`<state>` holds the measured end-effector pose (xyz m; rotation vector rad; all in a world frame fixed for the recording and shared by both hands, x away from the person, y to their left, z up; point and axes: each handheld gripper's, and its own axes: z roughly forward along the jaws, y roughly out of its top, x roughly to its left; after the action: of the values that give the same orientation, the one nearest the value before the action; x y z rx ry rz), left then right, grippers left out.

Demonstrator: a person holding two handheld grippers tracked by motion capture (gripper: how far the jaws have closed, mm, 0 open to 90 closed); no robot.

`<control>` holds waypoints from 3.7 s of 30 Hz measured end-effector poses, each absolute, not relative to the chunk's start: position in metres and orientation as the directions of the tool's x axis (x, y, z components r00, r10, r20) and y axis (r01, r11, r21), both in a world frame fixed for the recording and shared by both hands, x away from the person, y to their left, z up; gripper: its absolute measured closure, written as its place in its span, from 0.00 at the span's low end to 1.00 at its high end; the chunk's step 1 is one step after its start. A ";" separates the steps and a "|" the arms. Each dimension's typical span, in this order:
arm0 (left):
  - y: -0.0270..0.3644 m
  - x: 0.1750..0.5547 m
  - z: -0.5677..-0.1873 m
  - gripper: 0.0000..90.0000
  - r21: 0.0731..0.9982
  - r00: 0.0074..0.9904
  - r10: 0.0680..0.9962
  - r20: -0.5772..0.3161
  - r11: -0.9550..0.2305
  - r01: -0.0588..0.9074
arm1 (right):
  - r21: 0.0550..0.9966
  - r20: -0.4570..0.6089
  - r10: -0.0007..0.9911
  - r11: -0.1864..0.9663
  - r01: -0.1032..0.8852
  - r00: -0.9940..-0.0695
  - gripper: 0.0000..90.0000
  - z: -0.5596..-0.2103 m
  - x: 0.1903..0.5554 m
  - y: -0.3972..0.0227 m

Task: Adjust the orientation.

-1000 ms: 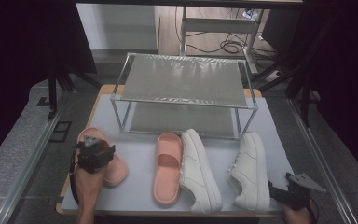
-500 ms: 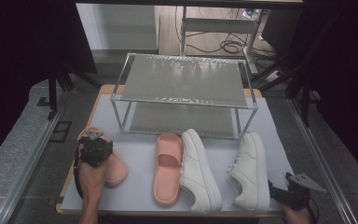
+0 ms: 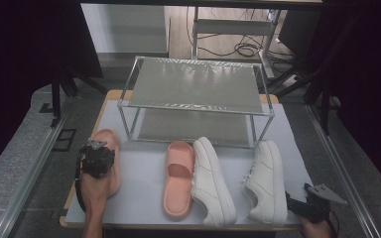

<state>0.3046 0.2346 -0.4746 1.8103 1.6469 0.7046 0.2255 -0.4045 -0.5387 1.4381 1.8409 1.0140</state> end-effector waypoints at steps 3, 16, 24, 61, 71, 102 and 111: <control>0.240 0.301 -0.470 0.94 0.737 0.100 0.995 -0.007 -0.062 0.673 | 0.843 0.006 0.970 0.127 0.523 -0.245 0.09 -0.539 0.225 -0.404; 0.251 0.281 -0.455 0.94 0.755 0.150 0.988 -0.027 -0.078 0.651 | 0.843 0.006 0.970 0.127 0.523 -0.245 0.09 -0.539 0.225 -0.404; 0.257 0.253 -0.447 0.94 0.759 0.217 0.975 -0.048 -0.106 0.643 | 0.843 0.006 0.970 0.127 0.523 -0.244 0.09 -0.539 0.225 -0.404; 0.188 0.262 -0.444 0.94 0.780 0.420 0.906 -0.054 -0.224 0.584 | 0.843 0.007 0.970 0.126 0.523 -0.244 0.09 -0.539 0.225 -0.404; 0.171 0.284 -0.448 0.94 0.791 0.427 0.902 -0.065 -0.214 0.573 | 0.843 0.007 0.970 0.126 0.523 -0.244 0.09 -0.539 0.225 -0.404; 0.119 0.365 -0.459 0.94 0.830 0.294 0.955 -0.032 -0.139 0.541 | 0.842 0.006 0.969 0.128 0.524 -0.247 0.09 -0.539 0.225 -0.405; 0.107 0.386 -0.468 0.93 0.833 0.237 0.971 -0.007 -0.126 0.539 | 0.842 0.007 0.969 0.128 0.523 -0.247 0.09 -0.539 0.225 -0.405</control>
<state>0.3864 0.1069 -0.4682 1.7727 1.3970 0.7412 0.2254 -0.4047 -0.5386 1.4376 1.8429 1.0151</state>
